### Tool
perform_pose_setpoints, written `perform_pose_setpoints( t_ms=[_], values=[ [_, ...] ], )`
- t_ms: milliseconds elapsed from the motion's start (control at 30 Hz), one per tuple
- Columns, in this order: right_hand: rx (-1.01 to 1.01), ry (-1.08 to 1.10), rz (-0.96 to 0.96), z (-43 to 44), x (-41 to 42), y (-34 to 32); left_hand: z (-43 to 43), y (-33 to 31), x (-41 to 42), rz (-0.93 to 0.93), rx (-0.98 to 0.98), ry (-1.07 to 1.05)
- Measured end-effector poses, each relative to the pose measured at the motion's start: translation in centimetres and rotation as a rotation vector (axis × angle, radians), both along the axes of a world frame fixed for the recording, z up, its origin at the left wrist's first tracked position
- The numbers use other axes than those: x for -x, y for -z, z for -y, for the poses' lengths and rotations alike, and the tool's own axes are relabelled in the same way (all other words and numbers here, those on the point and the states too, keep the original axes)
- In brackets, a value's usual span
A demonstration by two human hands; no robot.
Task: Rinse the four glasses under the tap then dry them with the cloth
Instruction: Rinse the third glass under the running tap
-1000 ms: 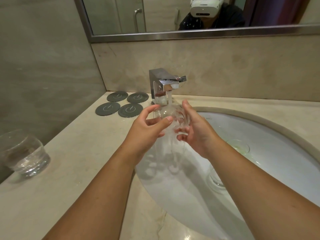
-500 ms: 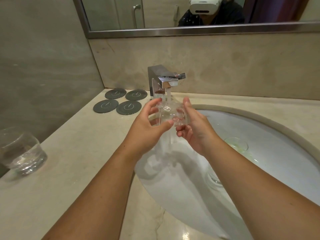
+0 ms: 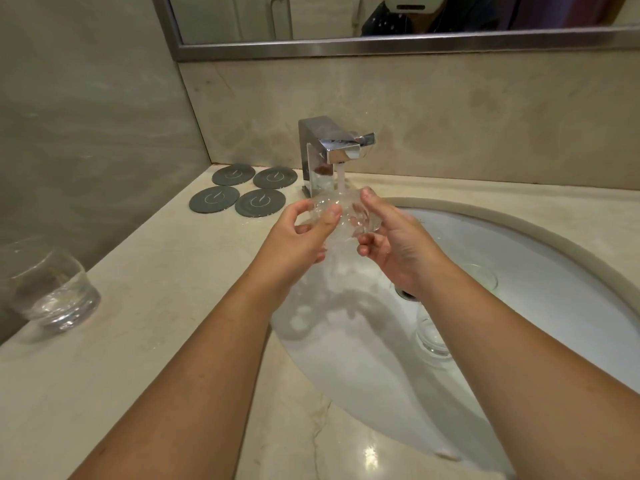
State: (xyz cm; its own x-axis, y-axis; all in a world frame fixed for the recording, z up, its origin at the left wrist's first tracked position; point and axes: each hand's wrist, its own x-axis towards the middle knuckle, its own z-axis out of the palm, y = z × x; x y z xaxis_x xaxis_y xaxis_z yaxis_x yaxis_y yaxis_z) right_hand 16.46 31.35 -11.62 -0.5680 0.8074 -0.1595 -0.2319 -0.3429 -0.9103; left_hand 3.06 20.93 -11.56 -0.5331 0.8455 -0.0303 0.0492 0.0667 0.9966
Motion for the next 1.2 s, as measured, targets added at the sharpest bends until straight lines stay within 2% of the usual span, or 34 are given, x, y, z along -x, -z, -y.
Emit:
perform_pose_setpoints(
  t_ms=[133,233,400,500,767,900,1200],
  values=[
    [0.029,0.068,0.041,-0.1,0.0,-0.1,-0.4,-1.1,0.4,-0.096,0.082,0.125],
    [0.067,0.075,0.032,-0.4,0.2,-0.2,-1.3,-1.8,0.6,-0.133,0.073,0.134],
    [0.093,0.009,0.023,-0.8,-0.1,-0.1,-1.6,-1.1,0.5,0.038,0.022,0.077],
    [0.096,-0.059,0.022,-1.2,-0.3,0.0,-1.5,-1.1,0.5,0.064,-0.016,0.055],
    [0.054,0.039,-0.044,-1.2,0.3,0.1,-1.0,-0.3,0.6,-0.174,-0.012,0.066],
    [0.047,0.016,-0.038,-1.2,0.3,0.2,-0.7,-0.5,0.6,-0.267,-0.064,0.082],
    [-0.03,-0.05,-0.012,-1.7,0.0,0.5,-1.2,-0.5,1.1,-0.07,-0.083,-0.008]
  ],
)
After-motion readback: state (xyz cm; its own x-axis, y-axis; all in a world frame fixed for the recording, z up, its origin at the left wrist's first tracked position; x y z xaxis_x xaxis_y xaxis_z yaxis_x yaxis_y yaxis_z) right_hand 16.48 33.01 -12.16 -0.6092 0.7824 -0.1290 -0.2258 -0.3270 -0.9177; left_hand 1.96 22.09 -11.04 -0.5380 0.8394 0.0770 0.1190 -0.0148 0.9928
